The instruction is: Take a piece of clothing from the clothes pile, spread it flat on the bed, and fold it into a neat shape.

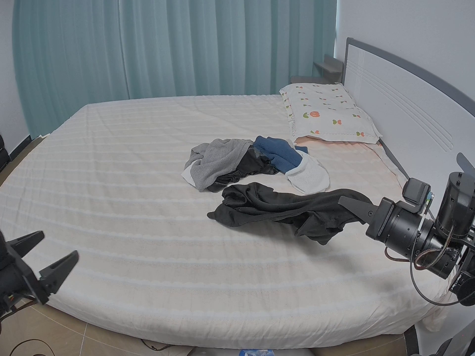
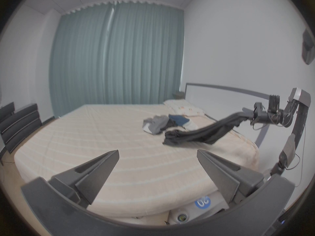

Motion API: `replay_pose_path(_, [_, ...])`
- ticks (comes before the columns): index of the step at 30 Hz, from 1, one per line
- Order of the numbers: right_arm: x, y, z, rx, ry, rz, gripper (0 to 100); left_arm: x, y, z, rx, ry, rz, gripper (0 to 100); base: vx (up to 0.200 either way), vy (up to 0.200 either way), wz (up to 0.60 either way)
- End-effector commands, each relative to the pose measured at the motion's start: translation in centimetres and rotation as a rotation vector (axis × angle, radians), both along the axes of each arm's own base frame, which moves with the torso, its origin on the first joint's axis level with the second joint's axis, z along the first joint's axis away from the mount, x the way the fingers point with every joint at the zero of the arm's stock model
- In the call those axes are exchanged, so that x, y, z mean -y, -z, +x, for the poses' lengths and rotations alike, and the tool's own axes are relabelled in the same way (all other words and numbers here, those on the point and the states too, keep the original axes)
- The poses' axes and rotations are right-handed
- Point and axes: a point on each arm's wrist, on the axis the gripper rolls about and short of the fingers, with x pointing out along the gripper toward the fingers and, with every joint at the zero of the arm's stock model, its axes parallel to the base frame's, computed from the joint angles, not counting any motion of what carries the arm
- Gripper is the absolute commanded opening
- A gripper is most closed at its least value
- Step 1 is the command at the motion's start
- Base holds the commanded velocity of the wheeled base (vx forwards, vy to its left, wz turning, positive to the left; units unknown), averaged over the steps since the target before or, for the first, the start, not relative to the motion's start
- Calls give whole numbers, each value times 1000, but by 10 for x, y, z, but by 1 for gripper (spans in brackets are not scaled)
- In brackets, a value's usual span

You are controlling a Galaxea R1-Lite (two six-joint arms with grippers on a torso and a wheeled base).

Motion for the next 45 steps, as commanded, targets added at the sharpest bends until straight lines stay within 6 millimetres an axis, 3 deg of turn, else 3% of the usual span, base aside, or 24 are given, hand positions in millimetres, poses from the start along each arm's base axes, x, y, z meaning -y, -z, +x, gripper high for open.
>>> replay_pose_path(1, [5,-8,2,49,18,33,0,33,43,78,-348,168,68,100,0,0,0])
replay_pose_path(8, [13,-5,6,41,58,26,0,66,88,137,-419,161,103,100,0,0,0])
replay_pose_path(10, [14,-5,6,42,59,27,0,72,93,143,-413,159,106,100,0,0,0])
replay_pose_path(11, [14,-5,6,42,61,27,0,87,111,160,-390,122,116,100,0,0,0])
replay_pose_path(14, [13,-4,7,38,59,24,0,112,129,178,-363,99,116,100,0,0,0])
replay_pose_path(25, [15,-6,9,45,72,28,0,172,172,241,-326,87,142,100,0,0,0])
replay_pose_path(45, [15,-22,4,101,59,62,0,210,212,310,-245,77,98,100,0,0,0])
